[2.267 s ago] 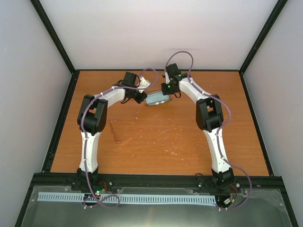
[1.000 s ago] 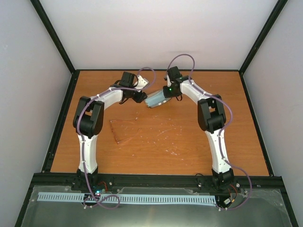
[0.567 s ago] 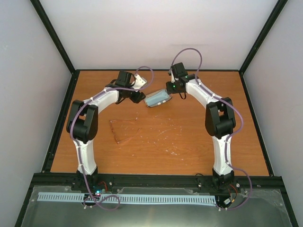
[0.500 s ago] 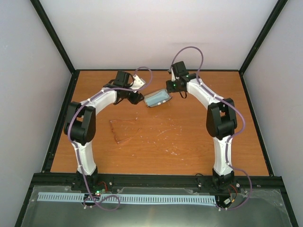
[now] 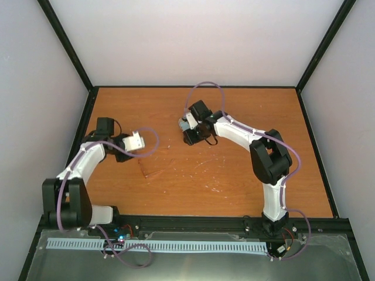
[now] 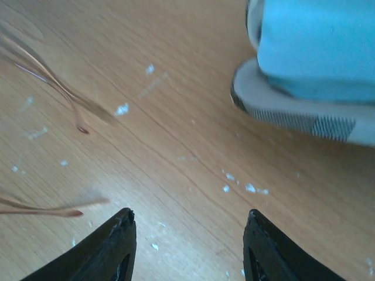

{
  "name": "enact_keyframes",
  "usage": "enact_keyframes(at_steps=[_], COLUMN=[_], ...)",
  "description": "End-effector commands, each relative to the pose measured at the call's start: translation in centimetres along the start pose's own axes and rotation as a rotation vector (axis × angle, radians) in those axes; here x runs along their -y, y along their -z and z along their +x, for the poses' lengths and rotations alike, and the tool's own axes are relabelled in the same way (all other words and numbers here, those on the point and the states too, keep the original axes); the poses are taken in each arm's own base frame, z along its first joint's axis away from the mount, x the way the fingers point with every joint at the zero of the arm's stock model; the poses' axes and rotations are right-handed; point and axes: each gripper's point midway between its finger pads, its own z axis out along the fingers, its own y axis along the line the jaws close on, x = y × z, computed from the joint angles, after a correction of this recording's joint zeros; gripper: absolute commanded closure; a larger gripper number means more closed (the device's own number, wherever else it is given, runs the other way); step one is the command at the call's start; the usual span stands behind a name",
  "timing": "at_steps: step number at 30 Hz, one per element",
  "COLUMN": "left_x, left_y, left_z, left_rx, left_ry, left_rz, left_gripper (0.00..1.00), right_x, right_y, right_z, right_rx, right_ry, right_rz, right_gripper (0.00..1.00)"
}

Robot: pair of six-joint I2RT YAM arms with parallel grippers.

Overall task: Organize the sunglasses
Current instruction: Pick up the sunglasses from the center of the board.

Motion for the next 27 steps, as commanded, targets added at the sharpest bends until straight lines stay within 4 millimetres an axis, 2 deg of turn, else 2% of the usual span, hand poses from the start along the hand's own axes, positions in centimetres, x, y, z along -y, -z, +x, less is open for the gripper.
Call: enact_keyframes(at_steps=[1,4,11,19,27], left_x=[3.7,3.8,1.2,2.1,2.1], left_y=[2.3,2.7,1.0,0.1,-1.1], left_z=[-1.0,-2.1,-0.9,1.7,2.1], left_rx=[0.103,0.163,0.081,0.015,0.005], left_ry=[-0.688,-0.807,-0.945,-1.059,-1.123], left_rz=[0.057,0.110,0.162,0.303,0.337], left_gripper=[0.43,0.44,0.44,0.47,0.47], right_x=[0.5,0.6,0.8,0.7,0.7], right_y=[1.5,2.1,2.8,2.5,2.2], right_z=[-0.8,-0.7,-0.3,0.8,1.0], right_rx=[0.062,0.072,0.097,0.098,0.097], right_ry=[-0.028,-0.022,-0.029,-0.062,-0.068], right_rz=[-0.003,0.014,0.027,0.013,0.006], right_gripper=[0.50,0.49,0.48,0.48,0.48])
